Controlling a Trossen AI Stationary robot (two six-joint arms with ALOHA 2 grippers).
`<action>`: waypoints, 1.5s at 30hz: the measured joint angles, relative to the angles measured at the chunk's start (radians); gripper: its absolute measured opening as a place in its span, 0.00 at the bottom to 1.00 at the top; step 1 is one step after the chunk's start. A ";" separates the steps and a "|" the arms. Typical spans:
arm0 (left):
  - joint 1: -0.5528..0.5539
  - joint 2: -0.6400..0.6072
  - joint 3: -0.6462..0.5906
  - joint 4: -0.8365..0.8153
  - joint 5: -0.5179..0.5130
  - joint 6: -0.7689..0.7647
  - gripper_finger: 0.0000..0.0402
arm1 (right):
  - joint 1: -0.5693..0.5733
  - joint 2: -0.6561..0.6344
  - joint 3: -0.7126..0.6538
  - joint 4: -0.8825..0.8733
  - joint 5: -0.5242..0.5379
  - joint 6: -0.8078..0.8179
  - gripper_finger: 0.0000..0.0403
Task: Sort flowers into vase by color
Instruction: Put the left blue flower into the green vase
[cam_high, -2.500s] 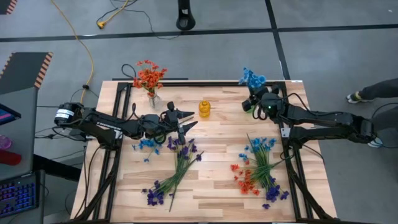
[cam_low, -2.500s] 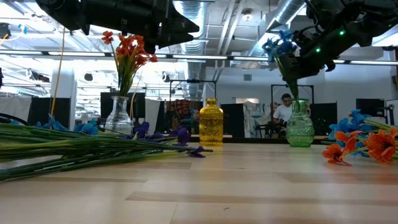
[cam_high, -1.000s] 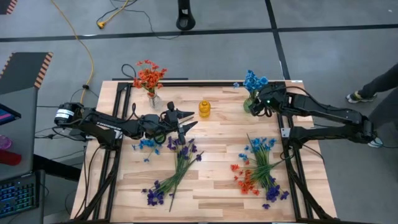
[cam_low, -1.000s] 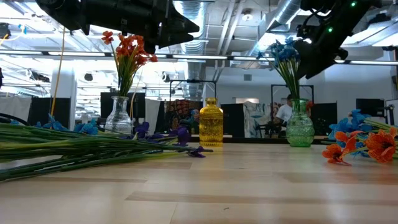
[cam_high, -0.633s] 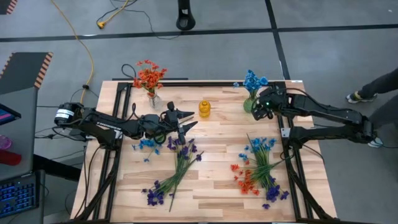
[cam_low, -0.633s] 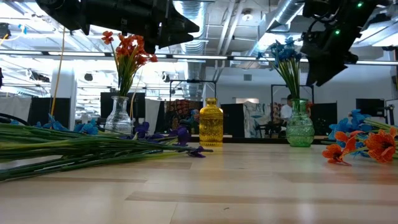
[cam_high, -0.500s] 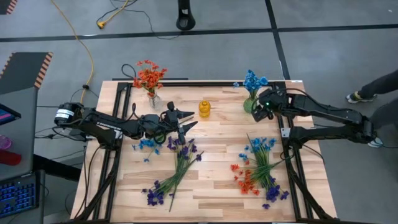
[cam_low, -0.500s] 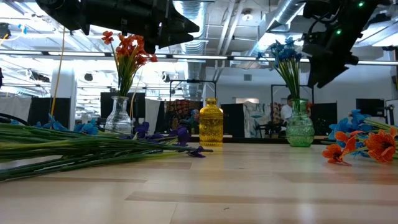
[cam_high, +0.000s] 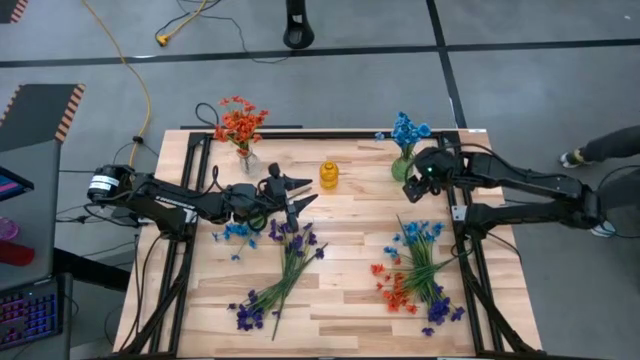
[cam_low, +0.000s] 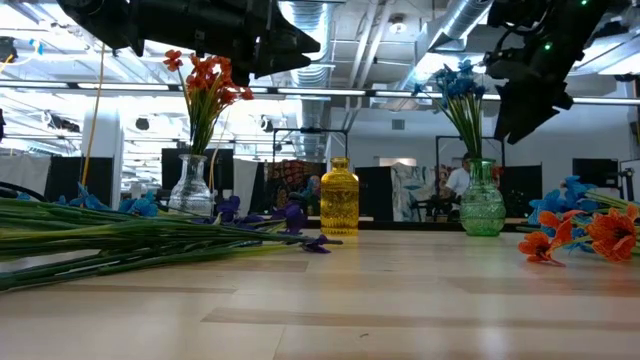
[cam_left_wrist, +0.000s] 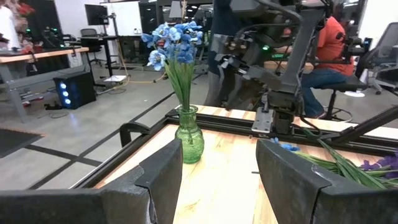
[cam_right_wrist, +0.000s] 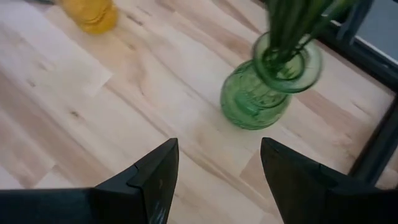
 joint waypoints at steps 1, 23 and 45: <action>0.000 0.000 0.000 0.000 -0.007 0.003 0.48 | 0.010 0.000 0.000 0.000 -0.002 0.000 0.63; 0.000 0.000 0.000 -0.073 -0.015 0.000 0.48 | 0.228 0.000 0.000 0.005 -0.001 0.140 0.63; 0.087 0.000 0.000 -0.778 -0.024 -0.316 0.48 | 0.380 0.164 -0.001 0.316 0.054 0.079 0.63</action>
